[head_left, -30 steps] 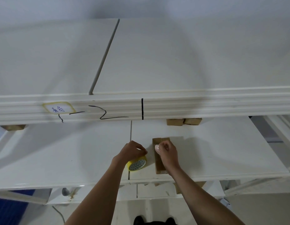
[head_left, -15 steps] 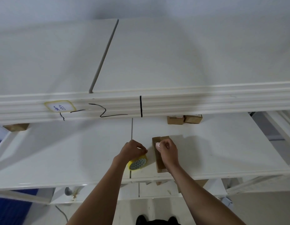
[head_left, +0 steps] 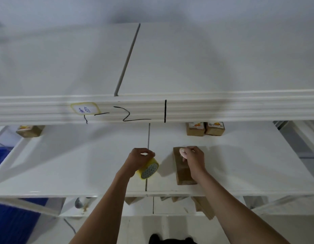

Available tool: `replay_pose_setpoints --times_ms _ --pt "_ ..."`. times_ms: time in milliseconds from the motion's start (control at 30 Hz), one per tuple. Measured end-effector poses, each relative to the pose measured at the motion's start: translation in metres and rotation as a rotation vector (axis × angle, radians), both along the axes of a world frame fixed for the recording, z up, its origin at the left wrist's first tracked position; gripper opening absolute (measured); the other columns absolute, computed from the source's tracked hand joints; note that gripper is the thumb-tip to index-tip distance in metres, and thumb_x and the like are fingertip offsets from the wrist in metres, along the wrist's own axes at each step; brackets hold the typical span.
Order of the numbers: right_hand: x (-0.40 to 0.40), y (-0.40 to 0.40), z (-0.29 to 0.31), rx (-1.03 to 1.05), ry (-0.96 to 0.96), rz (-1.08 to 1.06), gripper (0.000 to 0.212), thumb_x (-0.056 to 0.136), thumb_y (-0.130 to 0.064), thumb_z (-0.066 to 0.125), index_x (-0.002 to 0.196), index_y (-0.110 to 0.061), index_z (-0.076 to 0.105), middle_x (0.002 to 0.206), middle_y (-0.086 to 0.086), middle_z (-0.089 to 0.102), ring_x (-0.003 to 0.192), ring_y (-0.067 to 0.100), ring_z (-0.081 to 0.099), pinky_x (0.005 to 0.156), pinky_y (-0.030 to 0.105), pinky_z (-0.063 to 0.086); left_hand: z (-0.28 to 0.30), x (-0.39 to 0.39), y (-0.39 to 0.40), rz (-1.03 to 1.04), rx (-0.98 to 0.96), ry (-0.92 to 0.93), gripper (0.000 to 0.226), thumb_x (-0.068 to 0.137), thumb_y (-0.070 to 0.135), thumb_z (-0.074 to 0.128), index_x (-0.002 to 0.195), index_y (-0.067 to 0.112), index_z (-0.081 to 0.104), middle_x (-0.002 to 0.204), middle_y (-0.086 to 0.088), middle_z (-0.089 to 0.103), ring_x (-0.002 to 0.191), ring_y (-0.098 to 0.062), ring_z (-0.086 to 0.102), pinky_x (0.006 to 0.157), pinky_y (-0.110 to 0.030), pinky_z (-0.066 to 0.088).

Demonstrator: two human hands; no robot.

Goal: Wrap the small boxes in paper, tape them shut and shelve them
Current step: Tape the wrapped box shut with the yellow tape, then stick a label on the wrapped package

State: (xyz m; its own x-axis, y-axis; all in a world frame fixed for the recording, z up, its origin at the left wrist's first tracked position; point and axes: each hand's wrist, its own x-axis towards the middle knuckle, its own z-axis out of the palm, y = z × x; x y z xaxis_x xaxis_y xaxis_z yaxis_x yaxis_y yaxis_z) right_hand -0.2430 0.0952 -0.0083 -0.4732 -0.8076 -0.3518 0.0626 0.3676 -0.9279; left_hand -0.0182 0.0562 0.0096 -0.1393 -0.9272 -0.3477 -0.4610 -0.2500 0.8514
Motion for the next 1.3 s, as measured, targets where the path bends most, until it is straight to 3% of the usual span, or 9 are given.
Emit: replay_pose_setpoints --times_ms 100,200,333,467,700,833,1000,1133,1300 --pt "-0.023 -0.002 0.008 -0.041 0.111 -0.002 0.009 0.092 -0.016 0.065 0.101 -0.015 0.067 0.097 -0.001 0.067 0.087 0.017 0.064 0.065 0.028 0.052 0.006 -0.011 0.003 0.019 0.028 0.092 0.016 0.097 0.023 0.064 0.096 0.016 0.078 0.092 0.008 0.07 0.081 -0.011 0.066 0.061 -0.022 0.054" --pt "-0.055 0.008 0.0 0.072 0.391 0.056 0.01 0.093 -0.017 0.066 0.102 -0.013 0.064 0.096 -0.001 0.064 0.087 0.016 0.06 0.07 0.028 0.048 0.008 -0.018 0.002 0.014 0.029 0.113 0.02 0.1 0.024 0.059 0.096 0.018 0.077 0.101 0.004 0.069 0.091 -0.019 0.065 0.064 -0.025 0.055" --pt "-0.083 0.028 -0.03 0.209 0.513 0.08 0.012 0.092 -0.017 0.069 0.1 -0.008 0.067 0.098 0.008 0.069 0.089 0.024 0.064 0.078 0.032 0.051 0.009 -0.028 0.002 0.019 0.06 0.147 0.028 0.103 0.023 0.05 0.096 0.019 0.076 0.109 0.003 0.066 0.096 -0.023 0.063 0.069 -0.028 0.054" --pt "-0.091 0.043 -0.046 0.293 0.648 0.137 0.019 0.094 -0.024 0.068 0.08 -0.011 0.065 0.08 0.004 0.068 0.082 0.026 0.066 0.064 0.028 0.043 0.011 -0.036 0.007 0.002 0.086 0.167 0.026 0.104 0.022 0.049 0.101 0.017 0.074 0.107 0.007 0.064 0.094 -0.02 0.061 0.074 -0.031 0.055" --pt "-0.087 0.03 -0.024 0.412 0.905 0.182 0.034 0.096 -0.039 0.061 0.117 -0.013 0.062 0.117 0.01 0.063 0.11 0.029 0.059 0.091 0.039 0.042 0.013 -0.04 0.015 0.0 0.126 0.228 0.022 0.103 0.019 0.052 0.101 0.022 0.074 0.119 -0.001 0.062 0.102 -0.027 0.06 0.08 -0.039 0.054" --pt "-0.058 0.009 0.015 0.04 0.733 0.318 0.026 0.099 -0.029 0.06 0.116 -0.009 0.066 0.113 0.005 0.068 0.106 0.021 0.064 0.09 0.032 0.05 0.018 -0.043 0.019 -0.012 0.113 0.262 0.019 0.103 0.019 0.053 0.106 0.019 0.071 0.124 -0.003 0.059 0.104 -0.028 0.06 0.082 -0.038 0.054" --pt "-0.01 -0.005 0.062 -0.013 0.497 0.793 0.033 0.097 -0.043 0.061 0.118 -0.02 0.072 0.113 -0.007 0.068 0.103 0.009 0.062 0.086 0.026 0.047 0.028 -0.046 0.028 -0.023 0.091 0.241 0.015 0.103 0.02 0.055 0.108 0.023 0.069 0.114 -0.008 0.064 0.103 -0.031 0.063 0.089 -0.045 0.056" --pt "0.0 -0.005 0.059 -0.04 0.455 0.758 0.02 0.093 -0.028 0.071 0.107 -0.017 0.077 0.102 -0.004 0.073 0.093 0.013 0.068 0.084 0.032 0.059 0.035 -0.04 0.039 -0.034 0.077 0.233 0.018 0.102 0.018 0.055 0.114 0.02 0.068 0.108 -0.012 0.07 0.103 -0.034 0.067 0.09 -0.049 0.057" --pt "0.01 -0.001 0.062 -0.018 0.39 0.791 0.012 0.091 -0.019 0.073 0.099 -0.013 0.079 0.09 -0.001 0.073 0.085 0.018 0.069 0.073 0.029 0.06 0.038 -0.029 0.052 -0.031 0.066 0.207 0.017 0.101 0.019 0.055 0.111 0.022 0.069 0.109 -0.012 0.069 0.1 -0.03 0.068 0.087 -0.045 0.058"
